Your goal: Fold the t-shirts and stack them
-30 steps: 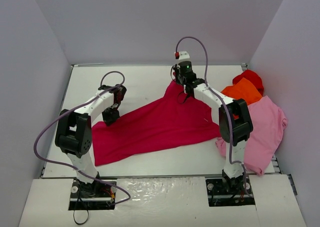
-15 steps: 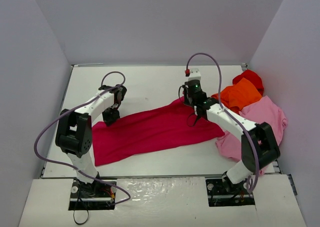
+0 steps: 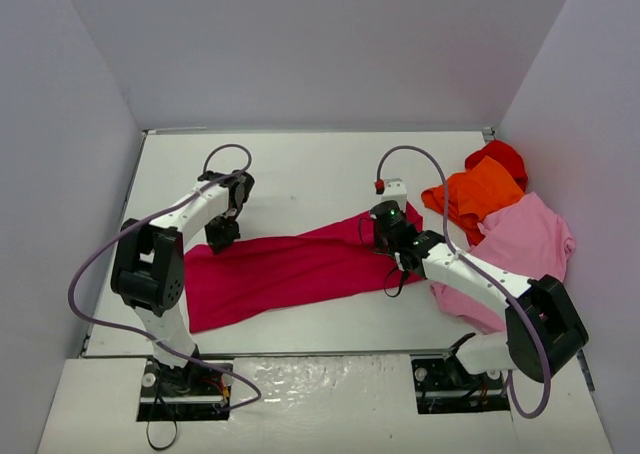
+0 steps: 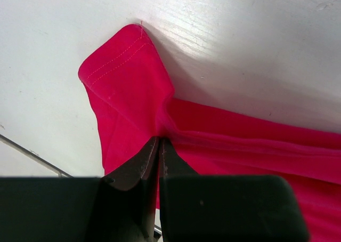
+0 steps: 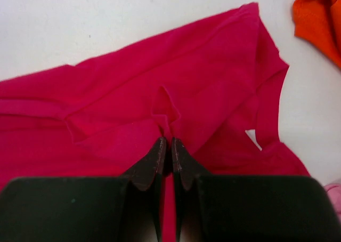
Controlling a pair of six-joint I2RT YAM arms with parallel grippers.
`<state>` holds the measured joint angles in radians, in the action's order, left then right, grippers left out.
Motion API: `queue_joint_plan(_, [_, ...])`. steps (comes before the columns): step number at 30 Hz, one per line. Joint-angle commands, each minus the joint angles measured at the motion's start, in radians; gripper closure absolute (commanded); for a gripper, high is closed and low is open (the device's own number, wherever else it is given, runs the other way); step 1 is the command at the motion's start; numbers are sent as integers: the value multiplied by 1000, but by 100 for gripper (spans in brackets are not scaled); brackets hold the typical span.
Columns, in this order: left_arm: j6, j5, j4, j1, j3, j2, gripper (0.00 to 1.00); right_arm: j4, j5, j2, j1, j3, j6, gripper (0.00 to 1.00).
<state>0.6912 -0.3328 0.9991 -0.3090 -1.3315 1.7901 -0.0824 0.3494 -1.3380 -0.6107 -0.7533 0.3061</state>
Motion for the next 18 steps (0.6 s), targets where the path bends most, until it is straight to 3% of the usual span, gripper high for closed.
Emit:
queue_joint_plan(1, [-3, -12, 42, -15, -43, -20, 100, -2, 65, 64, -29, 21, 59, 100])
queue_joint_plan(10, [4, -10, 40, -28, -49, -5, 100, 27, 57, 93, -36, 63, 106, 100])
queue_joint_plan(12, [4, -9, 41, -31, -50, -3, 100, 40, 53, 95, -39, 56, 124, 84])
queue_joint_plan(18, [6, -21, 48, -32, -49, -16, 100, 63, 62, 202, -50, 59, 177, 55])
